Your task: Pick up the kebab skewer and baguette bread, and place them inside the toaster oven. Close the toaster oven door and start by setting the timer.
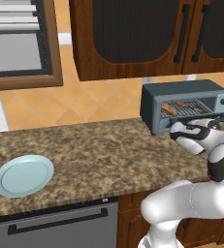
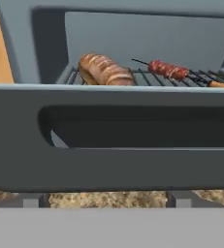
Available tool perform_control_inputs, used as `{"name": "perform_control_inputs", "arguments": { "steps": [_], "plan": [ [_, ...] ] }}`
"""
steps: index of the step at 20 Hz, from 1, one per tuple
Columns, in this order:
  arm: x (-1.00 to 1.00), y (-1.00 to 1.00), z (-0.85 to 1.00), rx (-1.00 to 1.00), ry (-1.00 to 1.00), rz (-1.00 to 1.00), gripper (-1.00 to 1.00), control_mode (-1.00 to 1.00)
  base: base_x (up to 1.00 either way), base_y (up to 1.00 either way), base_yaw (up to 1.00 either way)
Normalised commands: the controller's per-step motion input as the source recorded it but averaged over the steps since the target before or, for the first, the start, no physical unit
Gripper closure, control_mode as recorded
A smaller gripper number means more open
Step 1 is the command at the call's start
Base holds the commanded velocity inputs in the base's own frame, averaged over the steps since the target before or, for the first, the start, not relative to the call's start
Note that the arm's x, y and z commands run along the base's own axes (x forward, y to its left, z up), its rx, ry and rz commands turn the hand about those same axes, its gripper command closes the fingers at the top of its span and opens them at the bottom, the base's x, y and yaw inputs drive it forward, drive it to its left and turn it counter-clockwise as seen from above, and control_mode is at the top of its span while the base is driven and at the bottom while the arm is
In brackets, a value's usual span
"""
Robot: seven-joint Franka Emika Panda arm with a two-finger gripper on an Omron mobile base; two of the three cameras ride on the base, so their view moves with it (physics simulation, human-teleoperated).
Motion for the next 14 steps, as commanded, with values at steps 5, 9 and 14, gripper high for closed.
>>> {"name": "perform_control_inputs", "arguments": {
  "steps": [5,9,14],
  "plan": [
    [0.52,-0.02,0.84,0.0,0.03,0.0,-1.0,-1.0,0.0,0.0,0.0],
    [0.45,-0.03,0.37,0.0,0.0,0.0,-1.0,-1.0,0.0,0.0,0.0],
    [0.04,-0.15,-0.04,0.0,0.01,0.0,-1.0,-1.0,0.0,0.0,0.0]
  ]
}}
